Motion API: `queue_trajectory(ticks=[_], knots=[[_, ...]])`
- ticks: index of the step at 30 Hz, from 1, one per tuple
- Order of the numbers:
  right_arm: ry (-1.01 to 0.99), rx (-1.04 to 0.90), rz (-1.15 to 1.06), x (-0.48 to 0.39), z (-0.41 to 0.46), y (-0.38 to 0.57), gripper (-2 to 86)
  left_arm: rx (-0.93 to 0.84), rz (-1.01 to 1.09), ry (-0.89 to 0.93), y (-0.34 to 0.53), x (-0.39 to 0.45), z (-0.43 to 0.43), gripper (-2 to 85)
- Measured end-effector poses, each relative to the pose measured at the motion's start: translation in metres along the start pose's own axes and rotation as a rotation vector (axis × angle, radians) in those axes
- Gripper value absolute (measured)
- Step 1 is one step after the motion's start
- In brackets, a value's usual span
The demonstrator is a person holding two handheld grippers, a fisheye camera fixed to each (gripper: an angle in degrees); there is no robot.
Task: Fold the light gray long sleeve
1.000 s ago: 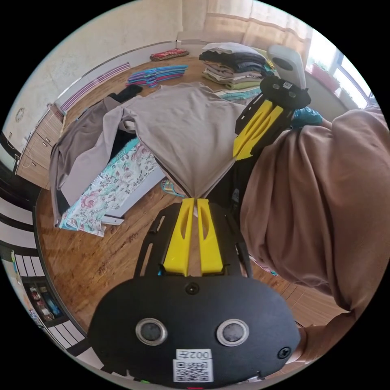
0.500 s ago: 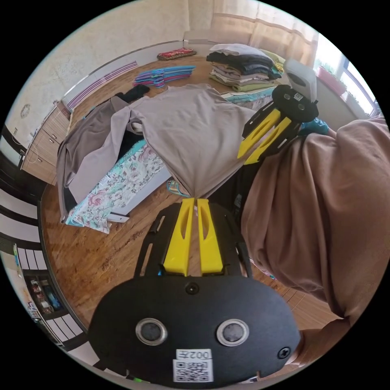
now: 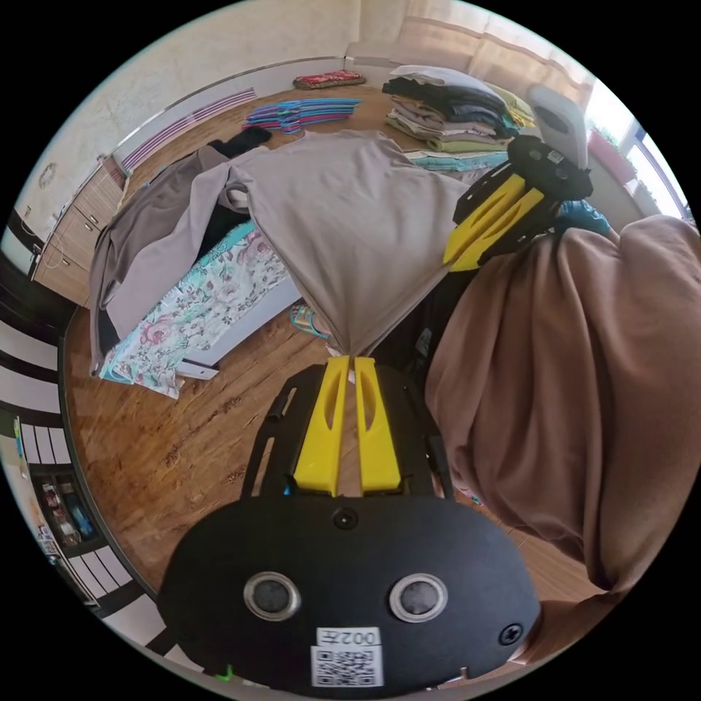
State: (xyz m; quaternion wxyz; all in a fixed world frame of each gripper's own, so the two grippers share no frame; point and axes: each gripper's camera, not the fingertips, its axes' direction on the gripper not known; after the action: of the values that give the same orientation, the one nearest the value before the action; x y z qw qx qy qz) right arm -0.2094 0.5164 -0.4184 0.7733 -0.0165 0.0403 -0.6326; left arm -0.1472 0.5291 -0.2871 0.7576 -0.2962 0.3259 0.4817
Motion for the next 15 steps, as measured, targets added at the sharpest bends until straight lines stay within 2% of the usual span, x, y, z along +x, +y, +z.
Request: queue_trajectory(ticks=[4,15], knots=[[0.086,-0.074,0.047,0.020,-0.029,0.025,4.9,0.019,-0.020,0.009,0.003,-0.002,0.001,-0.9],[0.386,-0.142,0.631,0.091,-0.192,0.198,6.3,0.006,-0.009,-0.029,-0.005,0.008,0.002,-0.9]])
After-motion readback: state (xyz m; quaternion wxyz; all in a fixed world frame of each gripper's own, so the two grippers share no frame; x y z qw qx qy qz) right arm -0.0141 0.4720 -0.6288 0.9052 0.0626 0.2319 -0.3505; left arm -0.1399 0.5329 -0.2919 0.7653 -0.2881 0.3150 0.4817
